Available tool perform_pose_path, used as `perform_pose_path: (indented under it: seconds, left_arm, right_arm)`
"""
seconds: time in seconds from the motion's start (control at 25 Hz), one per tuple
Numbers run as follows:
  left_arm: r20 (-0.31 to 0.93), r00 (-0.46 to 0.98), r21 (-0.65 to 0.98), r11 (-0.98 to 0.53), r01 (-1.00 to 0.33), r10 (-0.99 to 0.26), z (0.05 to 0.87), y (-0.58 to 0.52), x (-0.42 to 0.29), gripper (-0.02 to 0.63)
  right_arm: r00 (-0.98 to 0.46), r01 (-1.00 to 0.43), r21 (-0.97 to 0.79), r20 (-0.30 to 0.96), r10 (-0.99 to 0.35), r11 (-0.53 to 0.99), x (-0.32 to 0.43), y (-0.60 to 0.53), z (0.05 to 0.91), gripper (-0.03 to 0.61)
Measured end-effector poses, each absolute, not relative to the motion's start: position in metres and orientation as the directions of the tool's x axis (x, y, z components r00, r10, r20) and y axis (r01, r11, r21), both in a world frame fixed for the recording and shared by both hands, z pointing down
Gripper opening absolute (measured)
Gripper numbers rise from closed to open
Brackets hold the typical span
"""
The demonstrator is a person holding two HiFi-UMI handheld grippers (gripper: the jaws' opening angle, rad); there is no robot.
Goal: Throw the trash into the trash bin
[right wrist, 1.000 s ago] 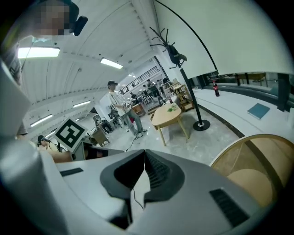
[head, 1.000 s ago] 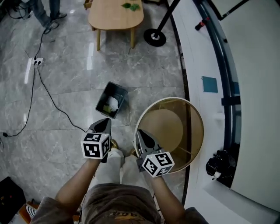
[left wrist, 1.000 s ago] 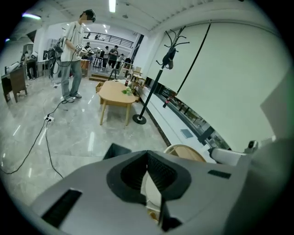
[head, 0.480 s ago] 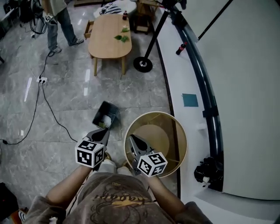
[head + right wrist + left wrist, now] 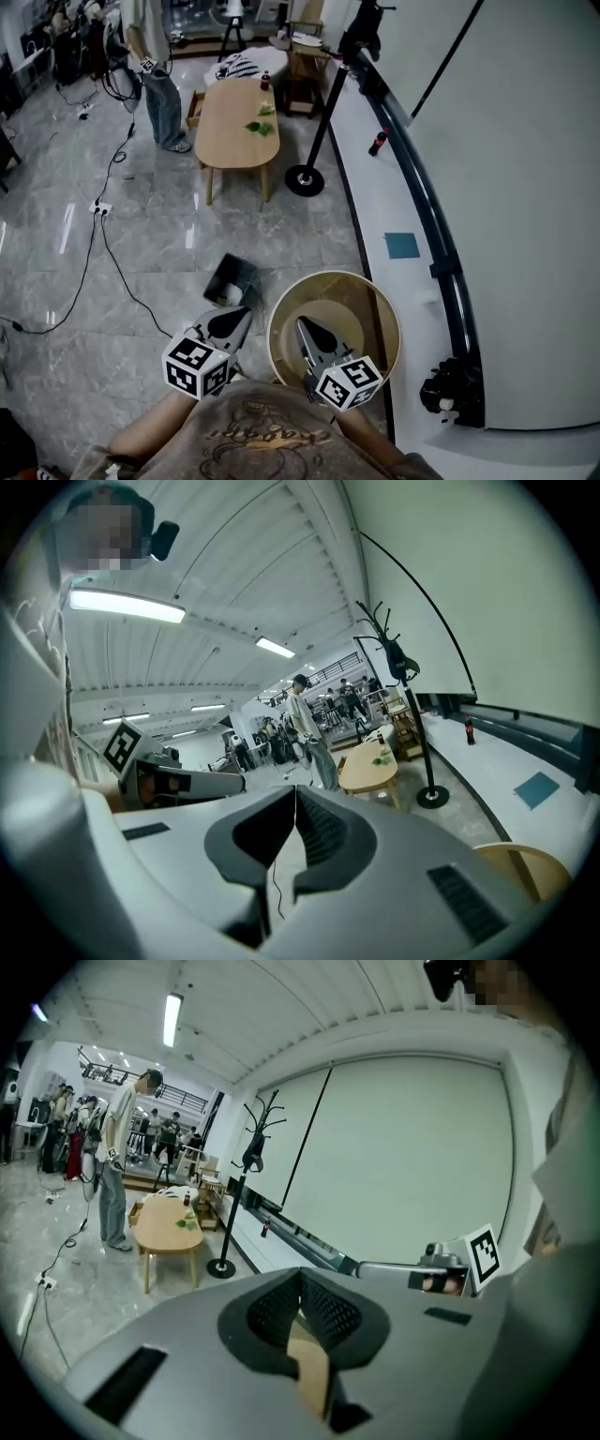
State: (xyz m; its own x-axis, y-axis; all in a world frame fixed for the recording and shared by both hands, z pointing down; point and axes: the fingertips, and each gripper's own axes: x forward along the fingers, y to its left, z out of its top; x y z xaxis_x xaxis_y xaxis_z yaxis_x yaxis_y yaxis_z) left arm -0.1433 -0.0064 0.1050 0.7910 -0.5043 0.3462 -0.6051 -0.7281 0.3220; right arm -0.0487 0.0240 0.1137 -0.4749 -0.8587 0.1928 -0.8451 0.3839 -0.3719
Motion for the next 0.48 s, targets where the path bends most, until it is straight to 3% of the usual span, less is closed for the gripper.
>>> perform_pose_path:
  seconds: [0.24, 0.48]
  left_arm:
    - [0.232, 0.822, 0.255, -0.783, -0.567, -0.52, 0.068, 0.009, -0.143, 0.018]
    - [0.196, 0.826, 0.194, -0.805, -0.56, -0.528, 0.055, 0.009, -0.135, 0.018]
  right_arm:
    - [-0.466, -0.862, -0.285, 0.123, -0.876, 0.419, -0.055, 0.037, 0.077, 0.018]
    - [-0.48, -0.857, -0.27, 0.106, -0.871, 0.439, -0.05, 0.04, 0.07, 0.018]
